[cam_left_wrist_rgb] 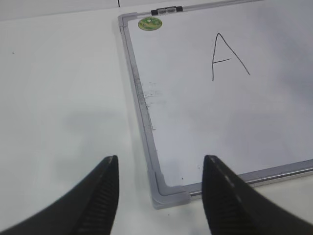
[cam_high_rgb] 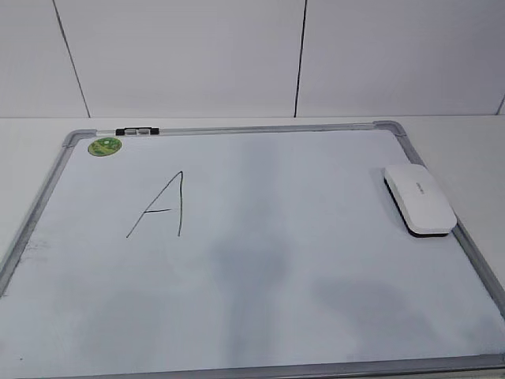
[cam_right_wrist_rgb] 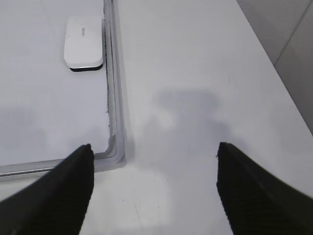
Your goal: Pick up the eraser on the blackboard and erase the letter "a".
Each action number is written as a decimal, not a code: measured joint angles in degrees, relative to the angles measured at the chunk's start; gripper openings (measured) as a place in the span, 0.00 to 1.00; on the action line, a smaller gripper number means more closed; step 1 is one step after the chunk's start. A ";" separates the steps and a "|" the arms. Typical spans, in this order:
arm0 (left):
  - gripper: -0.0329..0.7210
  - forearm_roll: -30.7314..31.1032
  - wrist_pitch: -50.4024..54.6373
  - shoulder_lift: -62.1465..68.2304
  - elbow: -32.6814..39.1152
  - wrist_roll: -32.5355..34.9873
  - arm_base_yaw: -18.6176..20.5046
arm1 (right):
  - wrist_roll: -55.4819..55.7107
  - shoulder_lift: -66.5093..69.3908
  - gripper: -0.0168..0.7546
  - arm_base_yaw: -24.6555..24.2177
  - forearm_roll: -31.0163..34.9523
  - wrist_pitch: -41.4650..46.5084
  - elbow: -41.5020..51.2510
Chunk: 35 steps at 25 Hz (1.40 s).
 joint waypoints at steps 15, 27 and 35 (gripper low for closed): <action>0.59 0.00 0.01 0.00 0.00 0.00 0.00 | 0.00 -0.10 0.79 0.00 0.00 0.08 0.00; 0.57 0.00 0.01 0.00 0.00 0.00 0.00 | 0.00 -0.10 0.79 0.00 0.00 0.08 0.00; 0.57 0.00 0.01 0.00 0.00 0.00 0.00 | 0.00 -0.10 0.79 0.00 0.00 0.08 0.00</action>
